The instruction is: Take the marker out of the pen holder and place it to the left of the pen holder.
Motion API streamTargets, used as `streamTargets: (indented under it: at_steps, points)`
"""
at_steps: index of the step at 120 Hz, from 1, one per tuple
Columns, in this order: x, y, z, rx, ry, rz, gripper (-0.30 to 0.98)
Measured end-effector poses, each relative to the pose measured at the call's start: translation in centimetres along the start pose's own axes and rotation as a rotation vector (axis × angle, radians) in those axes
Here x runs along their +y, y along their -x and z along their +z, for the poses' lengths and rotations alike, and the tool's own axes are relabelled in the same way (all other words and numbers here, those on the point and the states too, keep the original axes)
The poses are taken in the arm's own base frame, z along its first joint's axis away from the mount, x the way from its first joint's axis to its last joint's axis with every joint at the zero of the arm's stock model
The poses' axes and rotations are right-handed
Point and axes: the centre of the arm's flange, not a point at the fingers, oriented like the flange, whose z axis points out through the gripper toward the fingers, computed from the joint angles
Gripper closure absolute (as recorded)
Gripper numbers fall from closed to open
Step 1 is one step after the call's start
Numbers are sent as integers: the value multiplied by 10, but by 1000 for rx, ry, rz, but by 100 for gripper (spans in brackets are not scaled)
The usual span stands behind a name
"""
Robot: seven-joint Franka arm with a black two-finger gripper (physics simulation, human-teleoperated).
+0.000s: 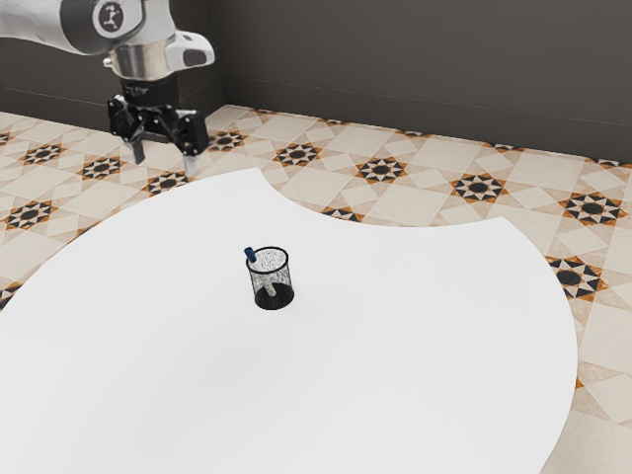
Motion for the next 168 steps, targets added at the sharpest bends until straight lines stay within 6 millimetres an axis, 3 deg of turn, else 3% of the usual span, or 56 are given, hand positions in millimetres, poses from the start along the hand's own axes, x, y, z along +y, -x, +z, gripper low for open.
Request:
streamTargets:
  at_steps: [29,37,44,60,68,75,83,90,92,94,100,103,106,109,123,145,168]
  points:
    - [20,3,3,12,-1,1,0]
    - [22,2,27,-28,-6,-2,0]
    - [13,2,76,-88,-9,-28,0]
    - [-48,11,192,-194,31,-211,0]
    - [-88,17,232,-205,57,-331,0]
    - [-126,20,245,-182,73,-456,0]
    - [-175,17,239,-121,86,-616,0]
    - [-213,-11,227,-55,100,-732,0]
    - [-207,-26,224,-38,104,-732,0]
    - [-185,-43,220,-22,109,-703,0]
    - [-66,-84,203,18,127,-543,0]
    - [-22,-91,197,30,136,-492,0]
    - [4,-95,194,37,142,-470,1]
    - [18,-96,193,39,146,-466,1]
    - [31,-94,204,20,145,-522,0]
    - [37,-104,251,-23,112,-589,0]
    - [26,-117,250,42,63,-578,0]
